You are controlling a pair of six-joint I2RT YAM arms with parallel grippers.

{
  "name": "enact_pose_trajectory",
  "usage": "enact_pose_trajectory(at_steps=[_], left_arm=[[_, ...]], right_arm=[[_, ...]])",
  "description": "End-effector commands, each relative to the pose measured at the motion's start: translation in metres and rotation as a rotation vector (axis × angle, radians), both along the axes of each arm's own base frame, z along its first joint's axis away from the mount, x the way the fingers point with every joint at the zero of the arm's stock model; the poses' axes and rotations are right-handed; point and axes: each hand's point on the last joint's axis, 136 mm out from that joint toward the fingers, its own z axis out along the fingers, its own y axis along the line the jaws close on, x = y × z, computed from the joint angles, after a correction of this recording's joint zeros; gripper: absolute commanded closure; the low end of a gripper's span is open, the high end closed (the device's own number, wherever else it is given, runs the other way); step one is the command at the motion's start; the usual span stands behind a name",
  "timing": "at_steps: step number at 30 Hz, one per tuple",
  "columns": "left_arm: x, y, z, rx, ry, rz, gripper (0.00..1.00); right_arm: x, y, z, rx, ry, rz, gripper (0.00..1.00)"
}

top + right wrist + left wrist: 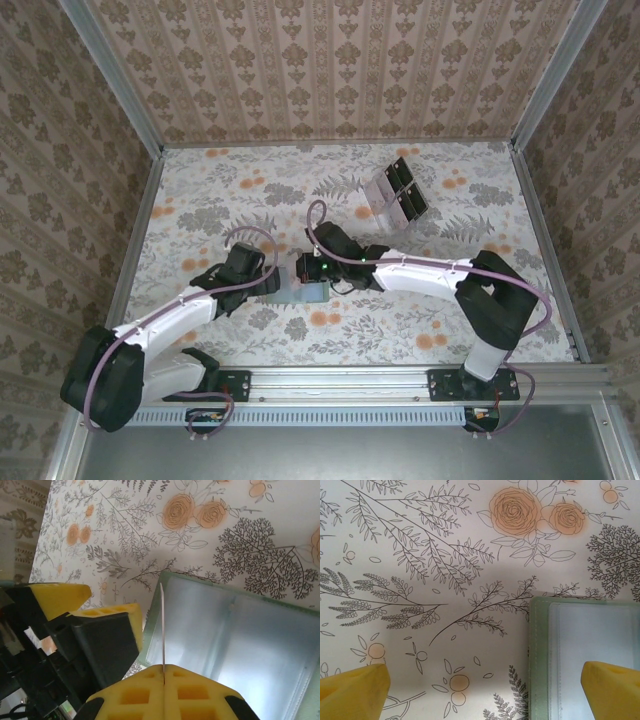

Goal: Put the credit cards into the card holder

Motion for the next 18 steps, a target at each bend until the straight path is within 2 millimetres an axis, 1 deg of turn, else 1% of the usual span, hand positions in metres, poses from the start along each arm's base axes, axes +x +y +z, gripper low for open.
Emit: enact_pose_trajectory(at_steps=[1, 3, 5, 8, 9, 11, 14, 18], left_arm=[[-0.005, 0.011, -0.001, 0.035, 0.008, 0.018, 0.00], [-0.006, 0.011, -0.001, 0.034, 0.008, 0.017, 0.00], [-0.006, 0.011, -0.001, 0.034, 0.009, 0.015, 0.00], [-0.006, 0.011, -0.001, 0.038, 0.011, 0.012, 0.00], [-0.006, 0.011, 0.000, 0.039, 0.009, 0.010, 0.00], [-0.007, 0.011, 0.000, 0.041, 0.011, 0.002, 0.00], [-0.006, 0.005, 0.002, 0.029, 0.010, -0.028, 0.00], [-0.003, -0.005, 0.005, -0.005, -0.003, -0.068, 0.00]], right_arm=[[0.011, -0.005, -0.006, 0.041, -0.018, -0.121, 1.00], [0.009, -0.012, -0.015, 0.032, -0.012, -0.144, 1.00], [0.008, -0.015, -0.022, 0.025, -0.005, -0.151, 1.00], [0.006, -0.020, -0.039, -0.001, 0.014, -0.161, 1.00], [0.006, -0.023, -0.045, -0.012, 0.021, -0.170, 1.00], [0.006, -0.030, -0.052, -0.022, 0.024, -0.186, 1.00], [0.004, -0.042, -0.062, -0.035, 0.037, -0.206, 1.00], [0.002, -0.051, -0.071, -0.046, 0.055, -0.212, 1.00]])
